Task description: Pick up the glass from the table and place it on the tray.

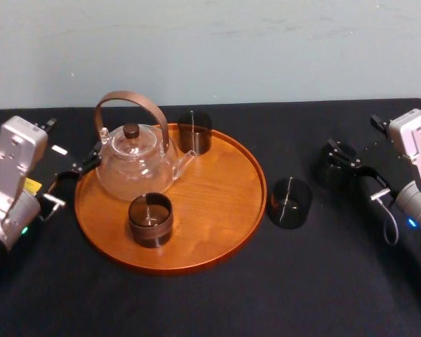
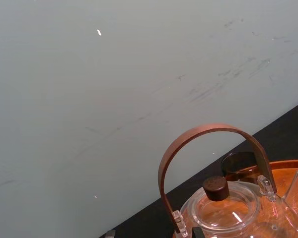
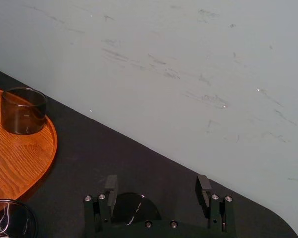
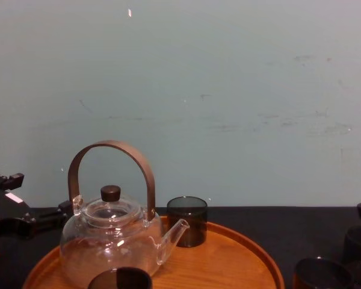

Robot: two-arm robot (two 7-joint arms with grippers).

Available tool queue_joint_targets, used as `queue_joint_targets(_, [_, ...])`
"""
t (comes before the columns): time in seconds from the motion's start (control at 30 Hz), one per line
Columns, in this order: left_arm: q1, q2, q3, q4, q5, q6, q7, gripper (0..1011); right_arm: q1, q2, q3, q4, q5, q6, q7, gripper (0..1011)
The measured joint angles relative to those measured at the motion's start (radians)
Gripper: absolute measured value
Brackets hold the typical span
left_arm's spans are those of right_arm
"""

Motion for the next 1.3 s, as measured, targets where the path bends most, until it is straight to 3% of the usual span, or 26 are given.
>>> queue_joint_targets(1.3, [0.000,0.000,0.000,0.000,0.000,0.000,0.000,1001,0.000,0.000,0.000,0.000,0.000,0.000,0.000,1002])
